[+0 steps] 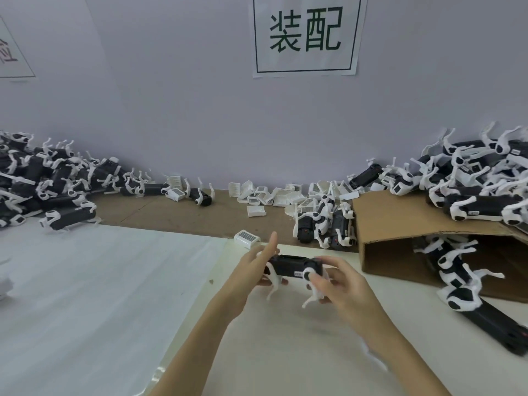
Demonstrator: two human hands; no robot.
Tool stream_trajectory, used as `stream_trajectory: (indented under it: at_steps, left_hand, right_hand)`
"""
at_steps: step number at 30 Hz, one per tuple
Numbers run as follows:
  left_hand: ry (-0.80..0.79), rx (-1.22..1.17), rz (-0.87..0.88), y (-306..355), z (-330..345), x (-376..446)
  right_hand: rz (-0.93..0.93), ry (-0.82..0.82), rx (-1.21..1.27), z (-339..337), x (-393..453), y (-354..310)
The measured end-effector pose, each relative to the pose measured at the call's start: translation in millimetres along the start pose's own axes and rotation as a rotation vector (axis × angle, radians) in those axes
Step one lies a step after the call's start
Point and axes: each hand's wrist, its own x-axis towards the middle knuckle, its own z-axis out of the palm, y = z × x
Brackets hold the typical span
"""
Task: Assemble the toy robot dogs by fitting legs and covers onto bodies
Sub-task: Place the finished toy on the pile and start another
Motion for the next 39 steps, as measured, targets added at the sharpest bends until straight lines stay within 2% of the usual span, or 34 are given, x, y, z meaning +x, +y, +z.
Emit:
stream_trajectory:
  at_steps: [3, 5, 7, 10, 14, 17, 20, 23, 26, 30, 34, 36, 39]
  left_hand:
    - [0.351, -0.163, 0.125, -2.4, 11.0, 0.3]
    - [0.497, -0.312, 0.192, -2.7, 7.3, 0.9]
    - [0.588, -0.415, 0.244, -4.0, -7.6, 3.8]
    - [0.691, -0.490, 0.248, -5.0, -31.5, 9.8]
    - [0.789, -0.556, 0.215, -11.0, -45.2, 14.8]
    - [0.796, -0.512, 0.235, -13.6, -47.7, 16.6]
    - [0.779, -0.429, 0.264, -15.6, -44.2, 17.6]
    - [0.751, -0.378, 0.294, -17.6, -41.8, 18.4]
    - [0.744, -0.352, 0.312, -18.9, -40.8, 19.0]
    - [0.719, -0.401, 0.259, -16.6, -36.8, 18.8]
    - [0.651, -0.440, 0.202, -12.3, -27.0, 16.2]
    - [0.619, -0.421, 0.180, -8.7, -17.1, 13.4]
    - [0.556, -0.360, 0.164, -3.5, 0.3, 6.6]
  right_hand:
    - [-0.100, -0.082, -0.104, 18.6, -2.5, 5.6]
    - [-0.116, -0.157, -0.151, 31.3, -0.4, 9.8]
    - [-0.124, -0.216, -0.140, 41.4, 6.2, 8.8]
    - [-0.114, -0.147, -0.053, 52.8, 34.1, 10.2]
    - [-0.187, -0.119, -0.306, 73.5, 86.7, 15.4]
    - [-0.200, -0.221, -0.577, 91.8, 122.6, 12.1]
    - [-0.131, -0.363, -0.636, 104.7, 147.6, 15.6]
    - [-0.186, -0.336, -0.829, 106.5, 152.2, 21.5]
    - [-0.286, -0.230, -0.772, 98.0, 150.8, 29.1]
    - [-0.262, -0.104, -0.608, 64.8, 126.7, 17.5]
    - [-0.333, -0.065, -0.516, 17.1, 79.4, 12.8]
    - [-0.302, -0.003, -0.442, -3.7, 54.9, 11.8]
    - [-0.228, 0.084, -0.196, -19.1, 23.6, 11.8]
